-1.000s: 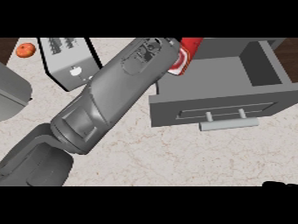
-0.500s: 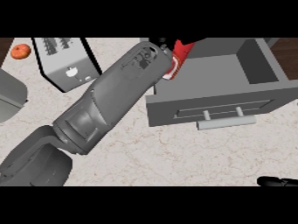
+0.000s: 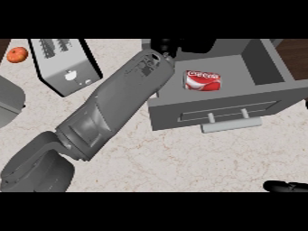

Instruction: Pick up the can, place it into the drawer and close the drawer

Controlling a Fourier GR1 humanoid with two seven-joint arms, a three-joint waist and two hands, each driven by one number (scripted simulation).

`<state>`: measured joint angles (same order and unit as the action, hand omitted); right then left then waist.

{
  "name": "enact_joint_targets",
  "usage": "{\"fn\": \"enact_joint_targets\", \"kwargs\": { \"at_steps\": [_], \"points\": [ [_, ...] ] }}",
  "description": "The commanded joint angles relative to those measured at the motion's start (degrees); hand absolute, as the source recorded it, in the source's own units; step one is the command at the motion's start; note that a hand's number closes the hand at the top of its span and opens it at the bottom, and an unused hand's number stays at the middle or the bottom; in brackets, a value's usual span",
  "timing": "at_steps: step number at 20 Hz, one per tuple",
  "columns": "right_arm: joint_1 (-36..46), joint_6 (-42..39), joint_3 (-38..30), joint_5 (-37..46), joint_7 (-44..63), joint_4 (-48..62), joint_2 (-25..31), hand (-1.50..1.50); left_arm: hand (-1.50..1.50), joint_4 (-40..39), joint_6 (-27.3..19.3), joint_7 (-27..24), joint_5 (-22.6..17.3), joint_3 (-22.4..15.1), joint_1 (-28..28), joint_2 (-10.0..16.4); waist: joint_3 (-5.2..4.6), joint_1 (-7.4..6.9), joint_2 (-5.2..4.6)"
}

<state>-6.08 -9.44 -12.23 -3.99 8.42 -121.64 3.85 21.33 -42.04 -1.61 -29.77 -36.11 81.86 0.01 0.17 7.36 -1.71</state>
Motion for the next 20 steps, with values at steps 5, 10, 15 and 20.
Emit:
{"fn": "enact_joint_targets", "kwargs": {
  "at_steps": [5,10,15,20],
  "points": [
    [2.4,1.2,0.0,1.0,-1.2,2.0,-0.5,-1.50,-1.50,-1.2,-1.7,-2.4,-2.6,-0.1,0.5,0.0,-0.01,-0.40,-0.41],
    [2.4,-0.1,-1.1,4.7,-0.9,-4.7,4.2,-1.50,-1.50,-0.8,-3.7,-2.5,-5.6,1.2,-0.2,0.0,-0.11,0.81,-0.24],
    [0.4,-1.1,1.6,12.6,-4.6,-5.5,6.0,-1.50,-1.50,3.1,-3.7,-3.4,-7.9,-0.3,-2.4,0.0,-0.10,-0.73,0.31],
    [2.5,-0.6,4.3,19.4,-8.5,-3.1,7.3,-1.50,-1.50,3.2,-3.7,-4.8,-10.6,1.4,-0.5,0.0,-0.07,-1.82,0.15]
  ]
}}
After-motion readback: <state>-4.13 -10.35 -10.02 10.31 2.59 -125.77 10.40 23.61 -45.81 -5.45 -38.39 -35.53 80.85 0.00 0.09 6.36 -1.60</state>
